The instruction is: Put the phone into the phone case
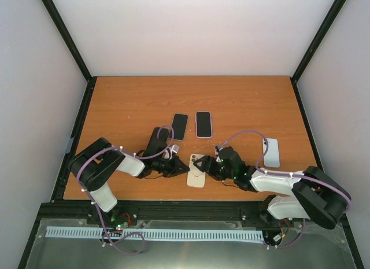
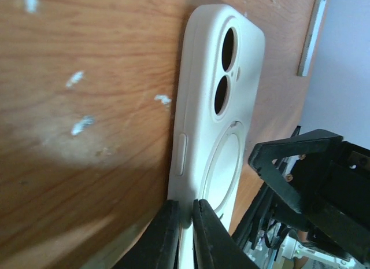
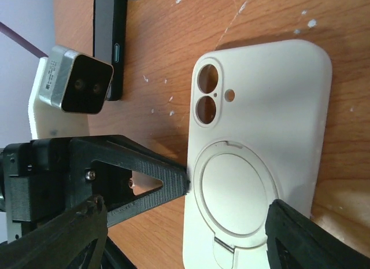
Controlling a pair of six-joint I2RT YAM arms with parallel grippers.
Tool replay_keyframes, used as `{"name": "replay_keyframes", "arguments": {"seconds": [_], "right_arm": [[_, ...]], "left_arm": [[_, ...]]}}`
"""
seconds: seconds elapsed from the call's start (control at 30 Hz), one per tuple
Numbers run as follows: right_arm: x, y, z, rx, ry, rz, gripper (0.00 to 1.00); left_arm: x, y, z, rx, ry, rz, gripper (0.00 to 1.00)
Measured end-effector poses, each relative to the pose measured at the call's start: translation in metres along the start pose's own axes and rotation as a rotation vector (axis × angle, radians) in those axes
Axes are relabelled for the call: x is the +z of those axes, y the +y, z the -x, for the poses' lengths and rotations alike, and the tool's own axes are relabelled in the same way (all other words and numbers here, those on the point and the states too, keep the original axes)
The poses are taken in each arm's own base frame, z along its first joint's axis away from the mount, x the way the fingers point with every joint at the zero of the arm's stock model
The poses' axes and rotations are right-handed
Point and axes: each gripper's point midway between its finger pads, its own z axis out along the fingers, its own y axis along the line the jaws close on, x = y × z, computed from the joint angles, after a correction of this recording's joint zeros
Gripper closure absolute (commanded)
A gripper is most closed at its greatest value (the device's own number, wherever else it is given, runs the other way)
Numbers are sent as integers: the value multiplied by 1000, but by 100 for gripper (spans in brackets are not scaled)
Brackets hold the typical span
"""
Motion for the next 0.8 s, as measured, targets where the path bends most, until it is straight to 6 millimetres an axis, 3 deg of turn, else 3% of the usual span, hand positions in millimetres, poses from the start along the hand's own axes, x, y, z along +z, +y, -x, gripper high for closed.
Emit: {"name": "replay_keyframes", "arguments": {"seconds": [0.17, 0.4, 0.8], "right_arm": [[-2, -8, -2, 8, -7, -13, 27], [-3, -9, 0, 13, -22, -22, 27], [-14, -30, 4, 26, -76, -124, 35]], "left_arm": [[1, -9, -1, 8, 4, -33, 92], [1, -9, -1, 2, 4, -34, 92], [1, -10, 0, 4, 3, -37, 90]]}}
